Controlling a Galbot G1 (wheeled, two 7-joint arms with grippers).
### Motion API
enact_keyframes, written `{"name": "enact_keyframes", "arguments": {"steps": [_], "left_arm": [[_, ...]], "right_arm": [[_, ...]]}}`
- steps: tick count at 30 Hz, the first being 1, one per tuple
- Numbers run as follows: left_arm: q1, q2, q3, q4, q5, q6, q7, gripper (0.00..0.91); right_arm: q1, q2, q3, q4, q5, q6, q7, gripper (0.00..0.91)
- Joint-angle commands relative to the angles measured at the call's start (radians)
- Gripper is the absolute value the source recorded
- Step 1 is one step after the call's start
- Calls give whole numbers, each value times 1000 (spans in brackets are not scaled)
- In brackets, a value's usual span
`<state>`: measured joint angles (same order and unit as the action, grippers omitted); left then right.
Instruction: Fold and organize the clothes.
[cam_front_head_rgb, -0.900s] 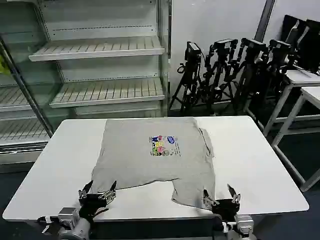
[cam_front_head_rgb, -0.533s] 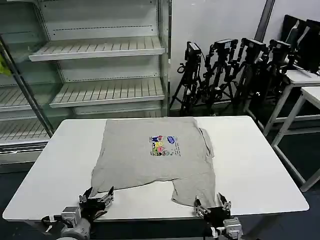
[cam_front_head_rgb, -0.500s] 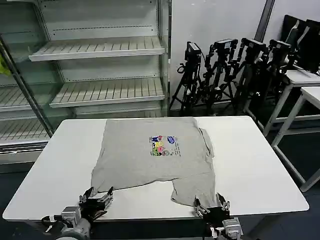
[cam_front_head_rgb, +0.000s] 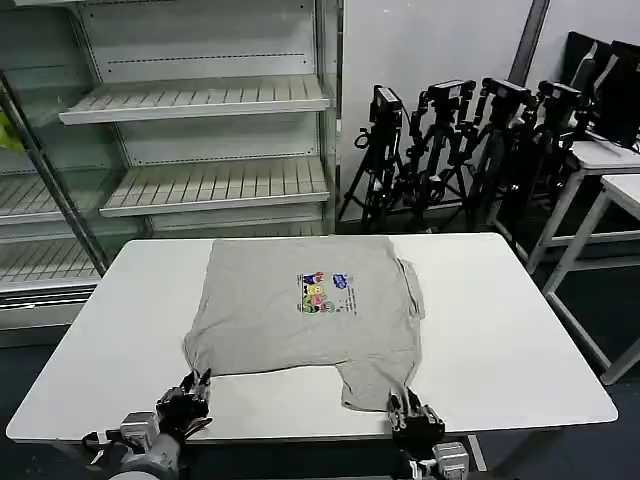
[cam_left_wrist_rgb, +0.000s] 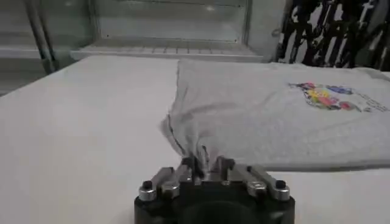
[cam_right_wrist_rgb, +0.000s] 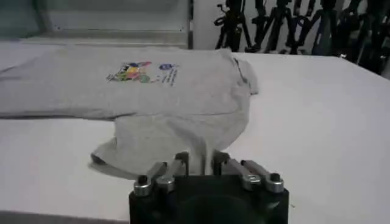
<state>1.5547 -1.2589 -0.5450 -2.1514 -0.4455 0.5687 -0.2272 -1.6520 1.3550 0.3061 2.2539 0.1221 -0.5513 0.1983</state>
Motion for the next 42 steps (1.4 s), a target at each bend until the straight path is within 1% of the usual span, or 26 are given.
{"name": "enact_keyframes", "arguments": {"steps": [1,2,7,13,17,19,21,24,25,27,31,36,42], "left_arm": [[32,-4,-12,-110,-7,8,-5,40],[43,-5,-15,-138,-6,8,-5,30],[103,-1,-30,-253,19,8,-11,40],[213,-1,-48,-356,37,7,-11,40],[270,6,-65,-405,55,7,-10,40],[273,14,-73,-413,63,8,-8,40],[264,27,-79,-411,66,8,-5,40],[209,63,-80,-377,68,8,3,40],[178,81,-77,-342,72,8,18,40],[137,110,-65,-293,72,8,32,40],[34,163,-39,-182,56,8,39,40],[-53,188,-12,-104,47,8,38,40],[-144,215,10,-37,32,8,37,40]], "right_arm": [[-33,-3,-6,82,6,13,-1,0],[-55,-9,-3,109,5,16,-1,0],[-140,-38,28,243,3,17,-4,0],[-254,-80,76,345,1,31,-5,0],[-289,-92,112,364,8,33,-5,0],[-283,-94,130,364,10,50,-4,0],[-262,-94,130,364,26,50,-3,0],[-168,-94,145,355,67,64,5,0],[-103,-101,151,320,93,69,12,0],[-39,-110,152,281,117,76,21,0],[111,-136,141,153,171,86,36,0],[276,-163,99,49,226,71,49,0],[424,-199,36,-45,270,39,60,0]]}}
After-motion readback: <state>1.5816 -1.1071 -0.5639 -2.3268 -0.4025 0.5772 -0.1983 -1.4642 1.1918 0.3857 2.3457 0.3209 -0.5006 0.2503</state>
